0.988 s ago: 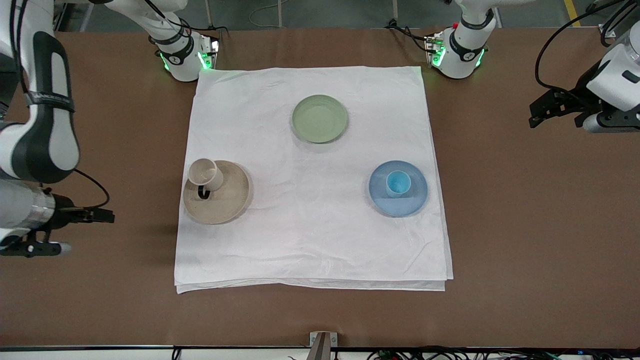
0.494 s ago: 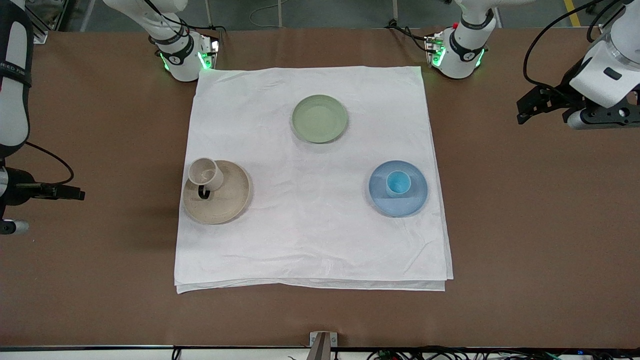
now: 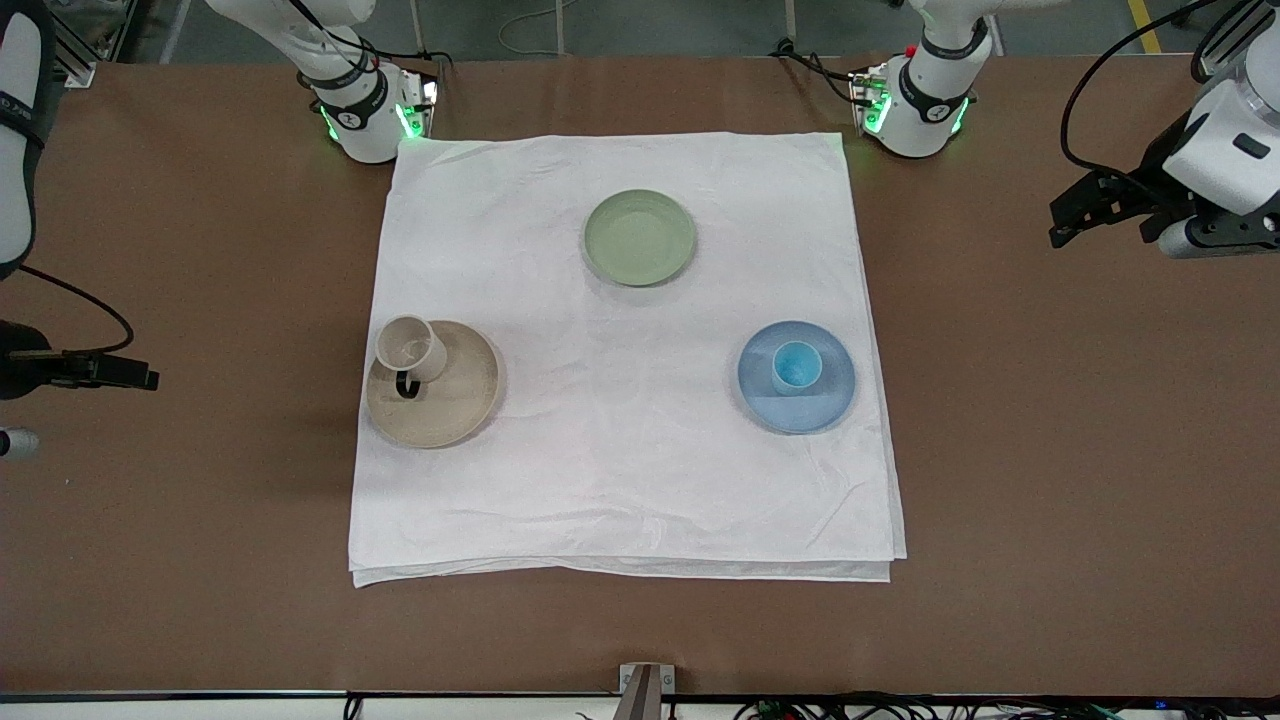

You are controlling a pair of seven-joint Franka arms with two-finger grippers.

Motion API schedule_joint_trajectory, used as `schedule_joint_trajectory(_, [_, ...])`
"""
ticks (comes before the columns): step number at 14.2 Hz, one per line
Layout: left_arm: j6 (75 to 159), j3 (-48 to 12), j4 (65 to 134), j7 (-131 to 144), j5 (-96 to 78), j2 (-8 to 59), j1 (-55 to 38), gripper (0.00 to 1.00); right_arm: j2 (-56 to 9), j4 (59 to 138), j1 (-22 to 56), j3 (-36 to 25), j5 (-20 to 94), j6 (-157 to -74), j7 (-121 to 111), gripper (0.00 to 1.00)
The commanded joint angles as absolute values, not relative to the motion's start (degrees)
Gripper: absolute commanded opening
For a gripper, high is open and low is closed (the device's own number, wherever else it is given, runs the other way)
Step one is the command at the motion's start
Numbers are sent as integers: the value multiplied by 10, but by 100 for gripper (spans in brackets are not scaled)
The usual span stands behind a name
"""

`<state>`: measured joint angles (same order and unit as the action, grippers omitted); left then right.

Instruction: Place blue cup in blue plate and white mug in gray plate

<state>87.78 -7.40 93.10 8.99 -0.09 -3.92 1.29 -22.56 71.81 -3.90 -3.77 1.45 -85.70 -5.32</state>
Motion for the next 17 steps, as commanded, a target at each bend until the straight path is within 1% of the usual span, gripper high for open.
schedule_joint_trajectory(1, [873, -76, 934, 83, -7, -48, 21, 100, -180, 751, -33, -33, 8, -853, -54, 100])
schedule_joint_trajectory(5, [872, -76, 932, 82, -7, -49, 22, 100, -121, 812, -30, -34, 4, -858, -54, 100])
schedule_joint_trajectory(7, [866, -76, 933, 82, -7, -54, 22, 100, -81, 861, -13, -40, 2, -877, -54, 100])
schedule_joint_trajectory(10, [871, -76, 931, 82, 5, -47, 21, 100, -26, 929, -8, -40, 2, -903, -54, 100])
schedule_joint_trajectory(13, [872, -76, 918, 82, 4, -39, 23, 100, 15, 953, -1, -40, 2, -896, -54, 100])
schedule_joint_trajectory(17, [870, -76, 918, 81, 4, -39, 23, 100, 46, 954, -1, -45, 2, -868, -54, 100])
